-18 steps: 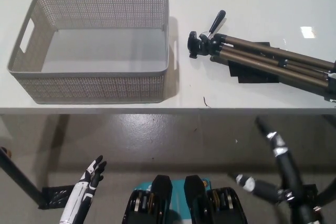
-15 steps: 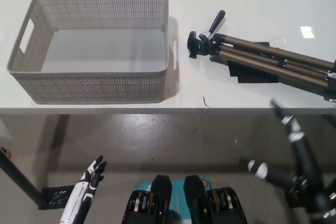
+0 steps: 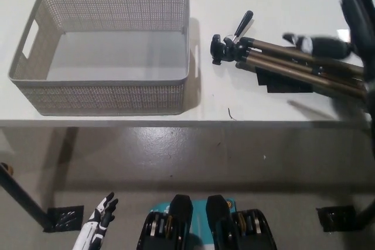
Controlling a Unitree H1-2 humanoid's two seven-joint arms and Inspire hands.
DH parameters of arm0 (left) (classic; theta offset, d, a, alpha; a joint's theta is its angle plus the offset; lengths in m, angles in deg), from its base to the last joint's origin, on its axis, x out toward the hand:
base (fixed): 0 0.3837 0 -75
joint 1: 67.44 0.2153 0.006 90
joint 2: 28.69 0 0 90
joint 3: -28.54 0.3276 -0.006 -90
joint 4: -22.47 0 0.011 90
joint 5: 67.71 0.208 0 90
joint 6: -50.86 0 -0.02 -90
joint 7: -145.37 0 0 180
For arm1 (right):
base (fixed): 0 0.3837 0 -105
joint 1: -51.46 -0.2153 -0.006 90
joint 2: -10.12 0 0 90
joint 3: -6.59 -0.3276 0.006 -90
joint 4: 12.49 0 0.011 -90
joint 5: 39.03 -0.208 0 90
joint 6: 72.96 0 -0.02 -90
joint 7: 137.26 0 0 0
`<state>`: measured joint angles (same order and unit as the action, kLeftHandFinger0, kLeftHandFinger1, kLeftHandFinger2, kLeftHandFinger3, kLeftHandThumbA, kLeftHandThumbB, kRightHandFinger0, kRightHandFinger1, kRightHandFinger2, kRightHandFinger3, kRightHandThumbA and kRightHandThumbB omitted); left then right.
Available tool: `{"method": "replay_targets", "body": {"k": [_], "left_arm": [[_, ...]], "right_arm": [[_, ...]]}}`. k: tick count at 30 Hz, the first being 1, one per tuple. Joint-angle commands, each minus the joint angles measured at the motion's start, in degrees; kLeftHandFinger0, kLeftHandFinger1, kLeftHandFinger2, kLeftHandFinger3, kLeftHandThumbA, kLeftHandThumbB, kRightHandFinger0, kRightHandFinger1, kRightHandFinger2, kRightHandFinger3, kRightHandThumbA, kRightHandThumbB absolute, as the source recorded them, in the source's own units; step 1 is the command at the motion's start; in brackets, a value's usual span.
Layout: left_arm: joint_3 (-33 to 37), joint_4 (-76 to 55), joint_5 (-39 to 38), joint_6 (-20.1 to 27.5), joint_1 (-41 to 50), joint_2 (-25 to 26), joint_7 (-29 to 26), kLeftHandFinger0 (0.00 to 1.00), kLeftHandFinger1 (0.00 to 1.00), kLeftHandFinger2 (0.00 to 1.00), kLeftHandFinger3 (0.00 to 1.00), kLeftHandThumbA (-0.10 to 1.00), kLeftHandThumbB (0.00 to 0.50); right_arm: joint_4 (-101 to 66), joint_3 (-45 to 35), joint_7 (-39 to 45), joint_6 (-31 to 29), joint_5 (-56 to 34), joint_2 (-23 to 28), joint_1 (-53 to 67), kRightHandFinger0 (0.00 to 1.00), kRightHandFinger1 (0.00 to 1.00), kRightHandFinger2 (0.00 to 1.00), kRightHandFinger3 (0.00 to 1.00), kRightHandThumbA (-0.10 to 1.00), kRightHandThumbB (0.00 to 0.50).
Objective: The robot uses its right hand to pick the tripod on the desk and places it into a rectangular container on the left.
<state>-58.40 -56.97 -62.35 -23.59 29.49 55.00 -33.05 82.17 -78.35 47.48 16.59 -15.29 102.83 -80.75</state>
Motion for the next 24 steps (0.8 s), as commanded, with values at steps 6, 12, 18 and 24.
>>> {"method": "replay_targets", "body": {"k": [6, 12, 18, 24], "left_arm": [[0.4, -2.2, 1.5, 3.8, -0.4, 0.6, 0.1, 1.0, 1.0, 1.0, 1.0, 1.0, 0.203], [0.3, -2.4, 0.6, 3.7, -1.0, 0.8, 0.8, 1.0, 1.0, 1.0, 1.0, 1.0, 0.183], [0.3, -1.7, 0.8, 4.4, -1.1, 0.8, 0.6, 1.0, 1.0, 1.0, 1.0, 1.0, 0.193], [0.2, -1.4, 0.4, 4.2, -1.2, 1.0, 0.9, 1.0, 1.0, 1.0, 1.0, 1.0, 0.182]], "right_arm": [[31.1, 5.4, 4.0, 9.7, 3.6, 0.7, -22.9, 1.0, 1.0, 1.0, 1.0, 1.0, 0.468], [44.9, 10.1, 4.2, 10.1, 4.8, -1.4, -29.2, 1.0, 1.0, 1.0, 1.0, 1.0, 0.5], [56.6, 13.5, 5.7, 11.2, 4.1, -3.9, -33.6, 1.0, 1.0, 1.0, 1.0, 1.0, 0.5], [58.9, 14.7, 11.9, 15.1, 3.0, -5.2, -36.3, 1.0, 1.0, 1.0, 1.0, 1.0, 0.5]]}}
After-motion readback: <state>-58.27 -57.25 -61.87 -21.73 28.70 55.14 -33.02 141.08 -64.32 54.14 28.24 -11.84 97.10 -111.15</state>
